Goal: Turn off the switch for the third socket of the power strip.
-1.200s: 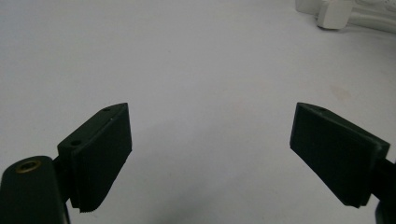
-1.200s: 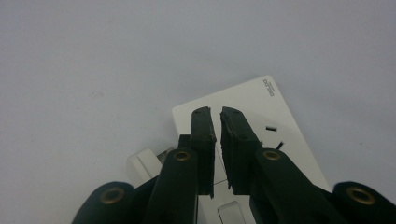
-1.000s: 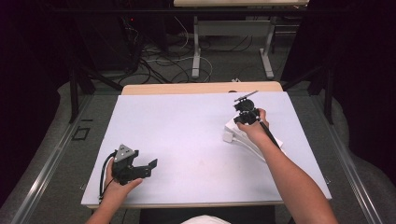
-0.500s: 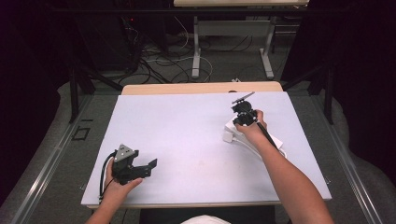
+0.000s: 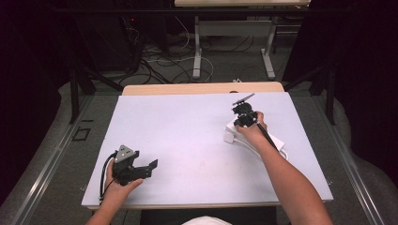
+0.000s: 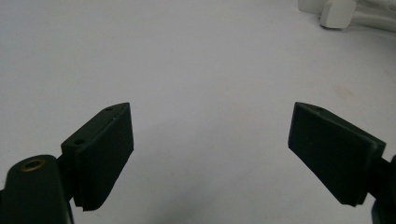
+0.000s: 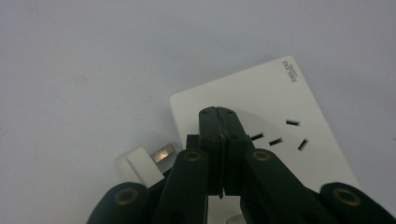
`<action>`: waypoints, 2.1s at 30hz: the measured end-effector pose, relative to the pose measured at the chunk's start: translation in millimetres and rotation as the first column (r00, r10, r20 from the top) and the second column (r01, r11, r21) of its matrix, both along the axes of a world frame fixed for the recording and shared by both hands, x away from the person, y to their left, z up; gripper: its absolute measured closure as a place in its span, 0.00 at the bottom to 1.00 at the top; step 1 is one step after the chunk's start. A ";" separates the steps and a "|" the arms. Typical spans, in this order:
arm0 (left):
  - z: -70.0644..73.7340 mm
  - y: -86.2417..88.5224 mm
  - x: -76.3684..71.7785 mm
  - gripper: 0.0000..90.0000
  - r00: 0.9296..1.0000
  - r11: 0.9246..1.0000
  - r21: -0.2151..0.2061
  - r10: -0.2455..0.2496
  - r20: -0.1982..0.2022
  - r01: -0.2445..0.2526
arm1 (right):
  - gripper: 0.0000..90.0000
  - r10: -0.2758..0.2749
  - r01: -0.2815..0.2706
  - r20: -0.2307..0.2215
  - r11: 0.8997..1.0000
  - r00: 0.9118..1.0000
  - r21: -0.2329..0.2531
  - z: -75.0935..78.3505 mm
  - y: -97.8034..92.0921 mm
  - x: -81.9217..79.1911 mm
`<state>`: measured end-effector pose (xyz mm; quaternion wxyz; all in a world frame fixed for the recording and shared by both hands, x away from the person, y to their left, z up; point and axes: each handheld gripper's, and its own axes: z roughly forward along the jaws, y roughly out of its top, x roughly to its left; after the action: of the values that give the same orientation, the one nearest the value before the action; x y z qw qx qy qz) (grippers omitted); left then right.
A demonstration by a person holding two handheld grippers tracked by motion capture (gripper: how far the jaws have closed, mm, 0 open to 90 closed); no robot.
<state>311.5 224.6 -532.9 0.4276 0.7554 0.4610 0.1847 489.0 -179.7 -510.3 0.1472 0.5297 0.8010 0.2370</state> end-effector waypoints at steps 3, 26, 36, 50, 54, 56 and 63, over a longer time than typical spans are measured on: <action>0.0 -0.1 0.0 0.16 1.000 1.000 0.002 0.000 -0.003 0.000 | 1.00 0.007 -0.007 -0.004 1.000 1.000 0.004 -0.5 -0.1 0.3; -0.1 0.0 0.1 0.16 1.000 1.000 0.003 0.002 -0.003 -0.002 | 1.00 0.005 -0.005 -0.001 1.000 1.000 0.011 -3.1 0.7 0.5; 0.1 -0.2 -0.1 0.16 1.000 1.000 0.004 -0.001 0.001 0.001 | 1.00 0.013 -0.013 0.009 1.000 1.000 -0.009 -3.5 0.8 -0.8; -0.4 -0.2 -0.2 0.16 1.000 1.000 -0.003 0.005 -0.006 -0.005 | 1.00 0.008 -0.008 0.019 1.000 1.000 0.003 -7.4 1.3 -0.6; -0.2 -0.2 -0.1 0.16 1.000 1.000 -0.003 0.005 -0.001 -0.005 | 1.00 0.005 -0.005 0.019 1.000 1.000 0.006 -7.5 1.2 -0.9; -0.2 -0.4 -0.4 0.16 1.000 1.000 -0.003 0.006 -0.004 -0.006 | 1.00 0.004 -0.004 0.020 1.000 1.000 0.007 -7.6 1.1 -1.1; -0.4 0.0 0.1 0.16 1.000 1.000 -0.005 0.007 -0.001 -0.007 | 0.99 -0.010 0.010 0.011 1.000 1.000 0.021 -7.3 1.4 -0.6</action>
<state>311.6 224.6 -533.3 0.4285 0.7529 0.4642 0.1845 488.4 -178.3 -517.6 0.1471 0.5340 0.7950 0.2473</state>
